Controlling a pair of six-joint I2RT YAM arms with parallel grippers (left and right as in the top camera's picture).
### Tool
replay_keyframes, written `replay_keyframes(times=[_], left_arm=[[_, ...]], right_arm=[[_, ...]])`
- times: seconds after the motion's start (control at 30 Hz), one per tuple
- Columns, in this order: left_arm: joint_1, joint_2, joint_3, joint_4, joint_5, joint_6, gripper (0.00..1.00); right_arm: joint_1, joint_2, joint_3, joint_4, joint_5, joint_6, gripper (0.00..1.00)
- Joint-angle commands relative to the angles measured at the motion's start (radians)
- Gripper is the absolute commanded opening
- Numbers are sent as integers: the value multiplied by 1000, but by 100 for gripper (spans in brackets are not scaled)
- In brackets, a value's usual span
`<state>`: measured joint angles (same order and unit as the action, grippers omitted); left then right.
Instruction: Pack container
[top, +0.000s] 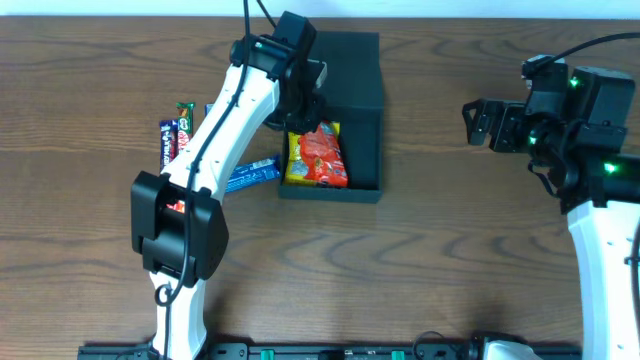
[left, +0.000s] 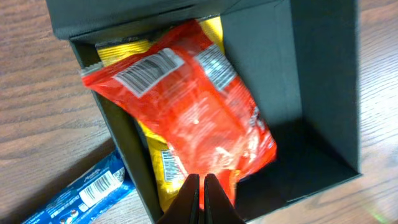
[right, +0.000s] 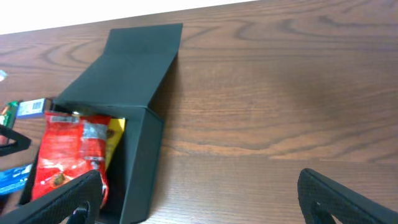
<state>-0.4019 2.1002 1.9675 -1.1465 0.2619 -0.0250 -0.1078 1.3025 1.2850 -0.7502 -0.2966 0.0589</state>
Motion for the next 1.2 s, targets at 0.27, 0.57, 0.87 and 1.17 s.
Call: replay_keyframes(times=[0.27, 0.57, 0.87, 1.17], left_arm=[[5, -8, -9, -4, -23, 13, 6], [6, -8, -9, 5, 3, -5, 6], [-3, -8, -9, -3, 76, -16, 15], [-8, -8, -9, 5, 43, -316, 88]], right_arm=[[-2, 0, 3, -3, -23, -11, 99], [-2, 0, 3, -3, -23, -11, 99], [-2, 0, 3, 0, -22, -12, 99], [-2, 0, 3, 2, -23, -11, 99]])
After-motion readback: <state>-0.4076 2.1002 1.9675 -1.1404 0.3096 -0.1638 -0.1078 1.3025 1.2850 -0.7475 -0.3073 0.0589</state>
